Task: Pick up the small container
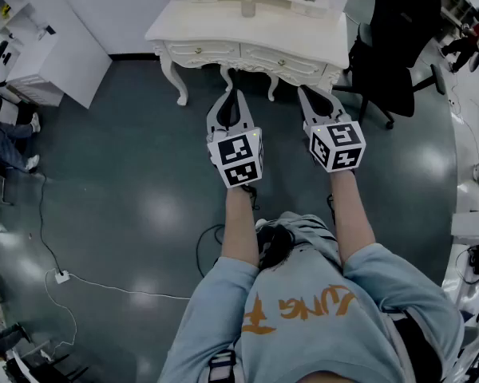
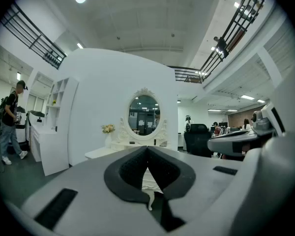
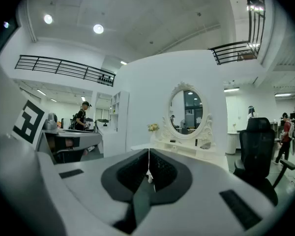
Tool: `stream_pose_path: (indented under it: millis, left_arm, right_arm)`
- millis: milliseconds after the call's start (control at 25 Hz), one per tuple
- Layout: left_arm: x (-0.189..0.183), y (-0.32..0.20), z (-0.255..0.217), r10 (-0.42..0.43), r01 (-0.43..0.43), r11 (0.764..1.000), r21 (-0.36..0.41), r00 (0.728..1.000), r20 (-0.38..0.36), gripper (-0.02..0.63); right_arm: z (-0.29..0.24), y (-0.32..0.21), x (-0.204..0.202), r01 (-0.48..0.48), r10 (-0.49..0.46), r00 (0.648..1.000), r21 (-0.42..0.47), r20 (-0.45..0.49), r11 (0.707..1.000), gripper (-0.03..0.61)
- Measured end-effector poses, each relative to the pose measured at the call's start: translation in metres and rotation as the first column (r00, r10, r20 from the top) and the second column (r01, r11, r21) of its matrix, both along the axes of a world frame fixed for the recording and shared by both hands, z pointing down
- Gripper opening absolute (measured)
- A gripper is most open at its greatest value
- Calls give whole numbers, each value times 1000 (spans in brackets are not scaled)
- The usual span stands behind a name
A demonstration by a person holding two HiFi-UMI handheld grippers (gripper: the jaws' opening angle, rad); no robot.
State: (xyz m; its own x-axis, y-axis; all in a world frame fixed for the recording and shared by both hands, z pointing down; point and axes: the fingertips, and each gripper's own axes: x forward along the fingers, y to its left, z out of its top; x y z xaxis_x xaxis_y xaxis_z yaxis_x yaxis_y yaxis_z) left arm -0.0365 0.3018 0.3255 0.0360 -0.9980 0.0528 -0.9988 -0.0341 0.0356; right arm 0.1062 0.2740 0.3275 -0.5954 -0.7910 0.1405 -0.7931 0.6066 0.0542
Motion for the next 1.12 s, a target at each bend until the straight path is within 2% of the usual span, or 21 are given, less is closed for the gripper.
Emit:
stream_pose_path:
  millis: [240,720,1120]
  left_arm:
    - [-13,-4,5,-9,9,1000,6,1000,-27,21]
    - [-49,-13,4,-59,61,998,17,992,-115,21]
    - [-65,-41,-18,-54,60,996,61,993,-107,21]
  right_arm:
    - [-5,-6,-1,-23,23,998,1,54,1000,29]
    - [-15,-20,-12,-30,30,1000,6,-5,1000,31]
    - [-40,-48,-16,-37,37,999,63,8,997,31]
